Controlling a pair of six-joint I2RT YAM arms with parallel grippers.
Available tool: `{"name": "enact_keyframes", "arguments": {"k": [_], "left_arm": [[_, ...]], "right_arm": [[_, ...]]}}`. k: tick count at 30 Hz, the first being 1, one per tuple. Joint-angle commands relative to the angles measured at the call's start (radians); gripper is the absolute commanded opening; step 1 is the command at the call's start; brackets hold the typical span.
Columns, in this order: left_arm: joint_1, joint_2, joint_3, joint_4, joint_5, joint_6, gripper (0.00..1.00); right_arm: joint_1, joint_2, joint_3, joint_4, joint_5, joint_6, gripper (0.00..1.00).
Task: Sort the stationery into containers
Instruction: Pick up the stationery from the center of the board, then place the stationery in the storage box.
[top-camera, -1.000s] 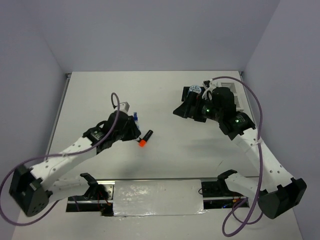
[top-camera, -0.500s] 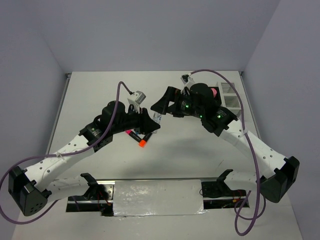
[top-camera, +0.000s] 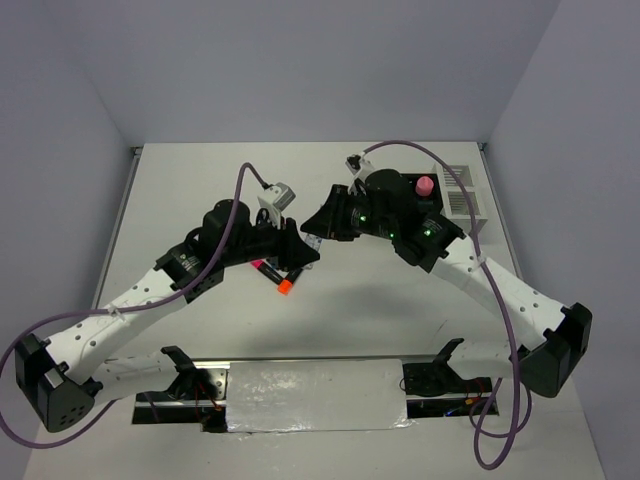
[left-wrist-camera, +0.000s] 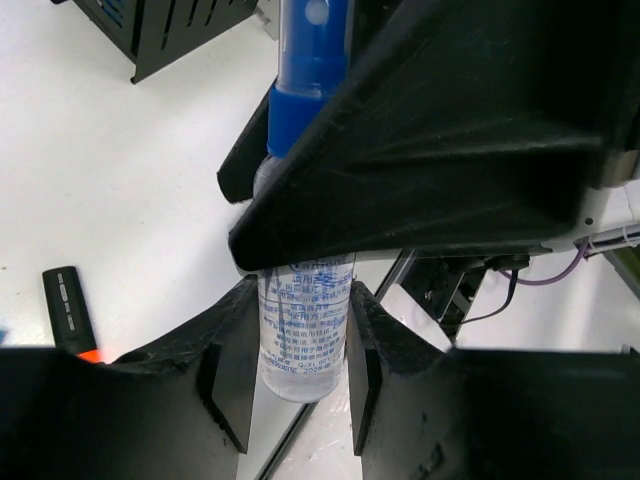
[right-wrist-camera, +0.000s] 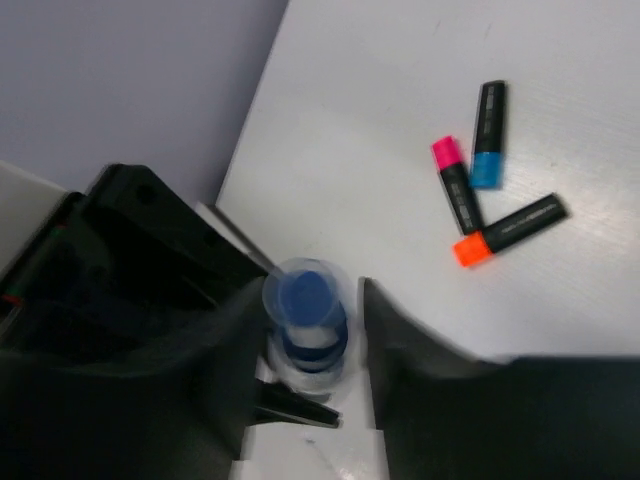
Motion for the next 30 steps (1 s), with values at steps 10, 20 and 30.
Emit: {"name": "enact_keyframes", "arguments": {"k": [10,20,30], "left_arm": [[-0.003,-0.031,0.101,-0.066,-0.146,0.031,0.99],[-0.003,-0.127,0.06,-0.339,-0.342,-0.044,0.99],[-0.003,-0.285,-0.016,-0.436,-0.326,-0.081,0.99]], "right_arm": [[-0.129,-0.07,0.076,-0.111,0.165,-0.165,0.0],[-0.553,-0.032,0.09,-0.001,0.888,-0.349,0.0],[-0.69,0.322,0.205,0.229,0.996,-0.418,0.0]]}}
